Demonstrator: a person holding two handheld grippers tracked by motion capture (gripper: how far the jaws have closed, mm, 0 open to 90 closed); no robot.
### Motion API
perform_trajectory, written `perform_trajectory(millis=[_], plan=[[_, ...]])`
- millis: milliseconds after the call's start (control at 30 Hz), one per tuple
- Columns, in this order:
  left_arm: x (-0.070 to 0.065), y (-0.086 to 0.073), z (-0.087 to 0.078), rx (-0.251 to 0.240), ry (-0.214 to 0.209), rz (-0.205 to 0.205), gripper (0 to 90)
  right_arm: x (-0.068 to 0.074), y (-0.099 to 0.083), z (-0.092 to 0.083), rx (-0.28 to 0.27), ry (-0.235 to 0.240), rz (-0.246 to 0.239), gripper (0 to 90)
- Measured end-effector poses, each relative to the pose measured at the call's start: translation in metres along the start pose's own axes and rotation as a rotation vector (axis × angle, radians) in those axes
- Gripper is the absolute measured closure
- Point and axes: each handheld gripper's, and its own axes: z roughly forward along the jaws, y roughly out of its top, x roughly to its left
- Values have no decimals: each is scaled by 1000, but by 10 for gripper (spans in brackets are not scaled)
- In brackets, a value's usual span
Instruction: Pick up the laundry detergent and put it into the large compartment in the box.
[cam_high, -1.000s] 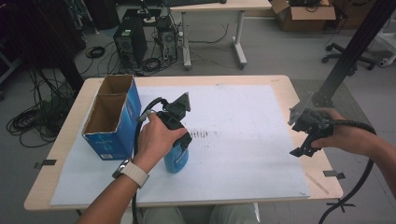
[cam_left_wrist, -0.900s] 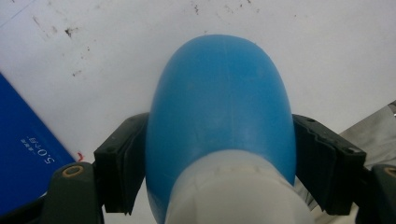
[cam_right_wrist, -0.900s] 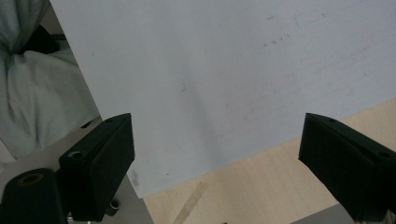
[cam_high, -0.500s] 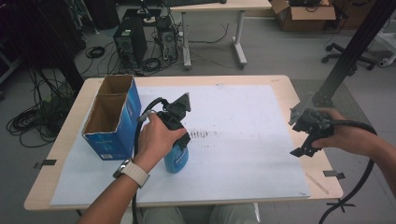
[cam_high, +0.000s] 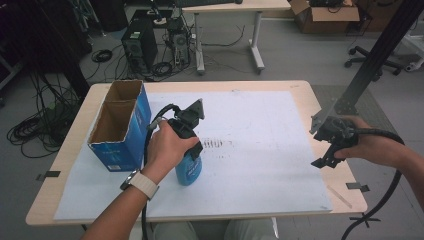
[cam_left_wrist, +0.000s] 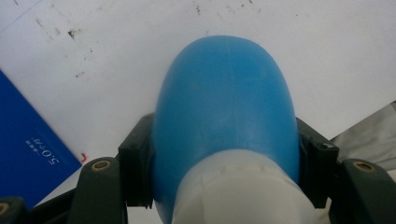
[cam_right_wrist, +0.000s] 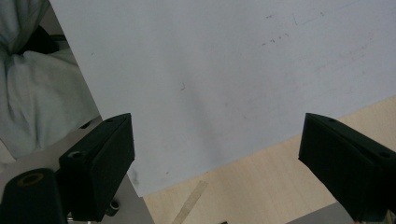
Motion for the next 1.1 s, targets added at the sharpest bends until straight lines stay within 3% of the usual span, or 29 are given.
perform_trajectory(millis=[233, 500, 533, 600, 667, 833, 1100], plan=[[3, 1, -13, 0, -5, 2, 374, 0, 0, -1, -7, -1, -4, 105], [4, 5, -63, -20, 11, 4, 374, 1, -1, -3, -8, -4, -4, 105], [4, 5, -63, -20, 11, 4, 374, 1, -1, -4, -9, -5, -3, 105], [5, 7, -80, -26, 6, -1, 374, 0, -2, -4, -10, -7, -3, 105], [6, 7, -86, -28, 5, -4, 374, 0, -2, -4, -10, -7, -3, 105], [15, 10, -121, -34, -5, -25, 374, 0, -4, -4, -5, -6, 0, 105], [30, 10, -159, -56, -13, -61, 375, 0, -2, -4, -8, -7, -1, 105]])
